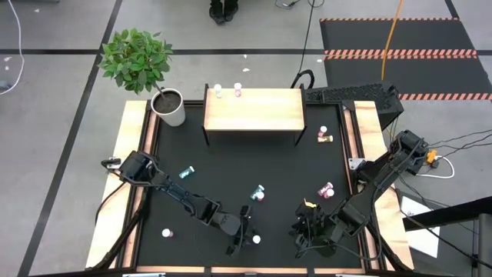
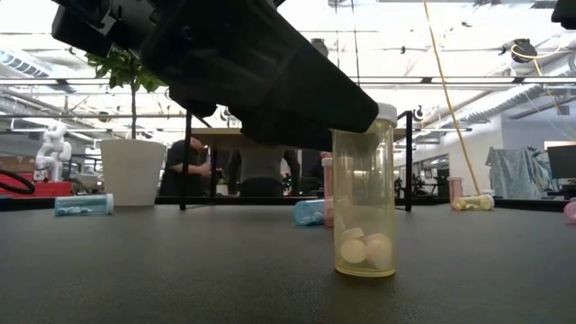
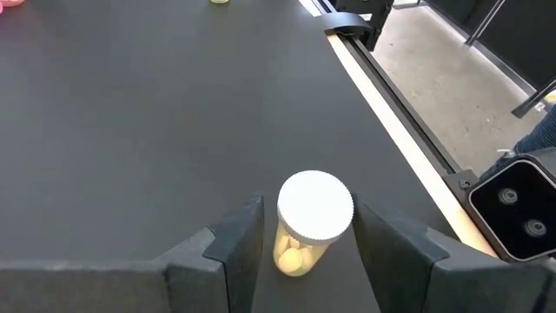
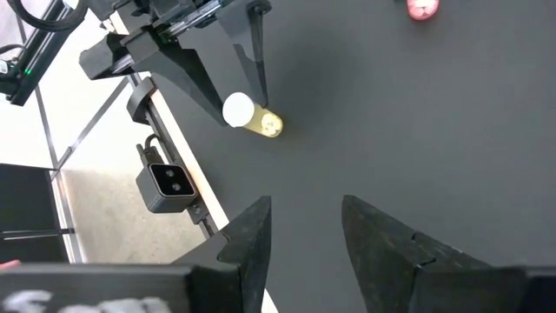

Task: Pick and place medicine bottles onto shelf by color
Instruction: Put the bottom left yellow pill bottle on the shelf

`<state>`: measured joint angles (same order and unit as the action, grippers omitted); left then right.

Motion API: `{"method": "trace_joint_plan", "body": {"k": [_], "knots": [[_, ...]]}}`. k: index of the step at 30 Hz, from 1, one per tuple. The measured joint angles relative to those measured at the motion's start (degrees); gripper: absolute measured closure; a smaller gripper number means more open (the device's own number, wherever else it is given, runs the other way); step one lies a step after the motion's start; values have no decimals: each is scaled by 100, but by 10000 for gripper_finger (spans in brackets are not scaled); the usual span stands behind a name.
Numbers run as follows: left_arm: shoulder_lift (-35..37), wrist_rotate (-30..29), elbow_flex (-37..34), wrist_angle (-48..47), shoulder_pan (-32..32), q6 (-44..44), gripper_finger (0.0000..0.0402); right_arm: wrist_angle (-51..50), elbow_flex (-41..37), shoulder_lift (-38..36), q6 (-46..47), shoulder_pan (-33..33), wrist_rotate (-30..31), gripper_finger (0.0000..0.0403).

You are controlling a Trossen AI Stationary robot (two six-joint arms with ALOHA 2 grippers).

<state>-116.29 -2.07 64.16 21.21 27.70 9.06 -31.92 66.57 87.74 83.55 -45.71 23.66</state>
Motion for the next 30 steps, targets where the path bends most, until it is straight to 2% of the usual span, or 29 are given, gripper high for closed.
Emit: {"method": "trace_joint_plan", "body": {"k": [3,10,20,26,30], "knots": [[0,0,0,2,2,-42,233,0,0,0,0,-1,0,266],[0,0,0,2,2,-37,275,0,0,0,-7,0,-1,266],[44,2,-8,-2,-41,153,267,-2,0,0,-45,1,0,266],[553,-5,-11,-111,-241,354,266,-100,-4,-17,-183,87,26,266],[1241,-230,-9,-788,-536,294,266,-194,-4,-141,-486,233,86,266]]}}
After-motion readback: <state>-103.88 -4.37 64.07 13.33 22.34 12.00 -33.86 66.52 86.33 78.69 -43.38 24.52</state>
